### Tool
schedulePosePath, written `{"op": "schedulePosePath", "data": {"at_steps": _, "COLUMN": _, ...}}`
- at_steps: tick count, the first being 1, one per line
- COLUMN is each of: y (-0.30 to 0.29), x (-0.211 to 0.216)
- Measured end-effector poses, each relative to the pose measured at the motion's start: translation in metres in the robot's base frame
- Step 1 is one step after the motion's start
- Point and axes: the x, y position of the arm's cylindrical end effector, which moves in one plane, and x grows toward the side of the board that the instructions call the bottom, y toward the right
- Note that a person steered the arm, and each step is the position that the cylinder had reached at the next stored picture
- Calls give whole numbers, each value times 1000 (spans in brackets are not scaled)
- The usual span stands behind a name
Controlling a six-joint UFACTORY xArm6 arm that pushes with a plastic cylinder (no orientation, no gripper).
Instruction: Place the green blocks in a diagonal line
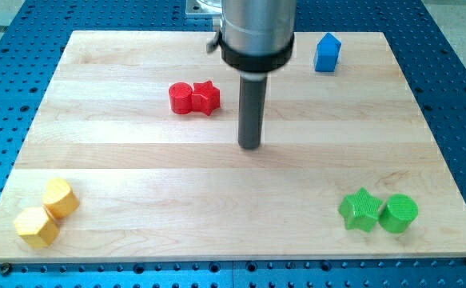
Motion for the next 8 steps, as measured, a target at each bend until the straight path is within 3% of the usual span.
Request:
{"op": "schedulePosePath", "data": {"at_steps": 1, "y": 0, "x": 85}}
{"op": "schedulePosePath", "data": {"at_steps": 2, "y": 31, "x": 137}}
{"op": "schedulePosePath", "data": {"at_steps": 3, "y": 58, "x": 137}}
{"op": "schedulePosePath", "data": {"at_steps": 5, "y": 169, "x": 137}}
{"op": "schedulePosePath", "data": {"at_steps": 6, "y": 183, "x": 120}}
{"op": "schedulePosePath", "data": {"at_steps": 8, "y": 161, "x": 21}}
